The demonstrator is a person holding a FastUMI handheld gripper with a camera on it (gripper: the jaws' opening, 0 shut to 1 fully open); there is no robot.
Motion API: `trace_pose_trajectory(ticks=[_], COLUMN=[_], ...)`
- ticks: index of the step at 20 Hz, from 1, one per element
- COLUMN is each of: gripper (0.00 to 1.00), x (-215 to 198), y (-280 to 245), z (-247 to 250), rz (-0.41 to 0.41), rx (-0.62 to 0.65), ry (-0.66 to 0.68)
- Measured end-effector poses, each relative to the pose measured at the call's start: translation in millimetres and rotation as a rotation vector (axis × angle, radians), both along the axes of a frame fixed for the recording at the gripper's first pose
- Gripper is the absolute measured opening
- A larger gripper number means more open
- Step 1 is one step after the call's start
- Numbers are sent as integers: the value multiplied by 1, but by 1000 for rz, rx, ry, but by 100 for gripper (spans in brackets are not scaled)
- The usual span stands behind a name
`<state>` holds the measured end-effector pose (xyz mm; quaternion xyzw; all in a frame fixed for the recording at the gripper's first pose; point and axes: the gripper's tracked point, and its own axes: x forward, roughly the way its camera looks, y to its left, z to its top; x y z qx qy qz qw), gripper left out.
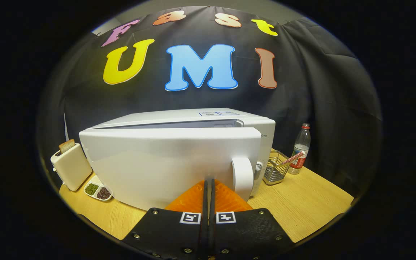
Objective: Open the microwave, put the food inside, and close the microwave door.
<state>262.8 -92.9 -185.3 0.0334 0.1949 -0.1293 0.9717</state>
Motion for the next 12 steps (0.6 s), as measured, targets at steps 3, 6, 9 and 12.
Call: trace_pose_trajectory(ticks=[3, 6, 9, 12], gripper=[1, 1, 1, 2], x=[14, 25, 37, 37], y=[-3, -5, -7, -7], z=[-3, -7, -9, -10], rz=[11, 25, 43, 56], rx=[9, 16, 1, -30], ry=[4, 8, 10, 6])
